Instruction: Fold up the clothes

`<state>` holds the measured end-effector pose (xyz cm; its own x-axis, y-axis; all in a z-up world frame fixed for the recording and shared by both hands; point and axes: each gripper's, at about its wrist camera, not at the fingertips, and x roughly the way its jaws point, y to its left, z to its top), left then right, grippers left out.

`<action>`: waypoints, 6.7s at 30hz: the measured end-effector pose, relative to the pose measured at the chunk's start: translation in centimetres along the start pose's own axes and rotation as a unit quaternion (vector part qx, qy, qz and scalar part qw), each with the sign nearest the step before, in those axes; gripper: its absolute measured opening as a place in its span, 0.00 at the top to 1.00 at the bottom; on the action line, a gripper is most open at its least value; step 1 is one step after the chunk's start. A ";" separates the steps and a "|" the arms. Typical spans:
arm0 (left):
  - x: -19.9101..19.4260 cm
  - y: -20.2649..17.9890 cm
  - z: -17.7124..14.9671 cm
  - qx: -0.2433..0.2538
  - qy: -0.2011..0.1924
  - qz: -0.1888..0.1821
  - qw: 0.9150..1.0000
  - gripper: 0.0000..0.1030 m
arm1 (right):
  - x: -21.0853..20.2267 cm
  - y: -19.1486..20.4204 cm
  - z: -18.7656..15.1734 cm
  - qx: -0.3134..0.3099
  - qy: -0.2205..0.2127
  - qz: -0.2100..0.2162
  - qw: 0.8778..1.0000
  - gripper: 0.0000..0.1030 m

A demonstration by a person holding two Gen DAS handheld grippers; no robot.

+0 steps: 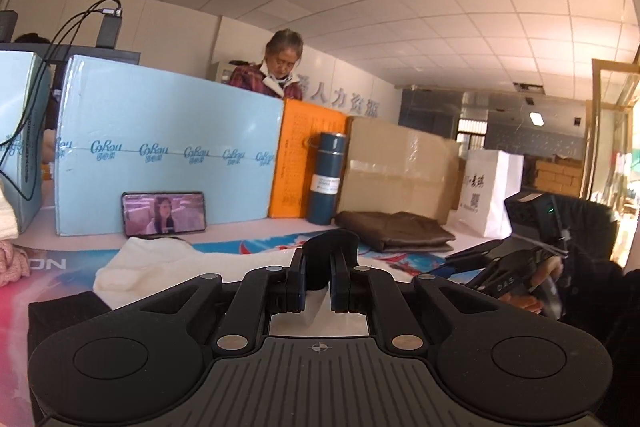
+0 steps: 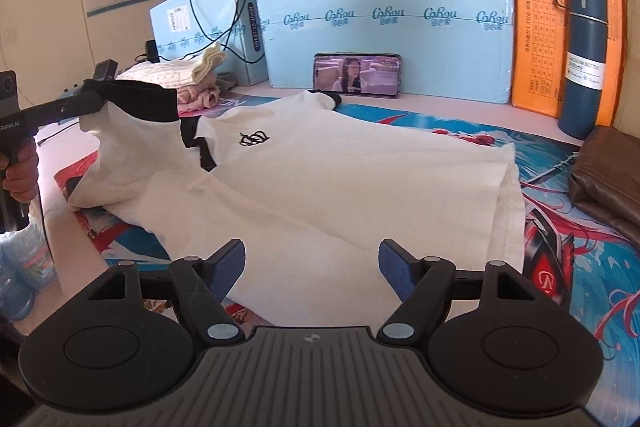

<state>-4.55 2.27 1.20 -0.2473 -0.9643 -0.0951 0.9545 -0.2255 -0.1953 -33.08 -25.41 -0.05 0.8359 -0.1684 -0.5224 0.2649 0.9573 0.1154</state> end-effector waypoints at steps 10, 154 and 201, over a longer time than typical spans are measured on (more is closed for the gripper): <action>-3.8 -2.7 -3.2 -0.056 0.097 -0.102 0.988 0.91 | -2.4 -0.4 -1.3 0.021 -0.007 -0.032 0.999 0.30; -2.7 4.4 -4.4 -0.064 0.138 0.445 0.882 0.92 | -3.2 -4.9 1.9 0.030 -0.098 -0.156 0.982 0.22; 2.1 -10.4 -6.6 0.179 0.157 0.052 0.970 0.83 | -5.3 3.8 -5.2 -0.127 0.041 -0.105 0.986 0.63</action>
<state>-16.05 3.53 -3.38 -0.1312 -0.9070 -0.4002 0.9600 -0.2169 0.1768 -39.07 -19.68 -1.24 0.7316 -0.3595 -0.5793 0.2905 0.9331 -0.2122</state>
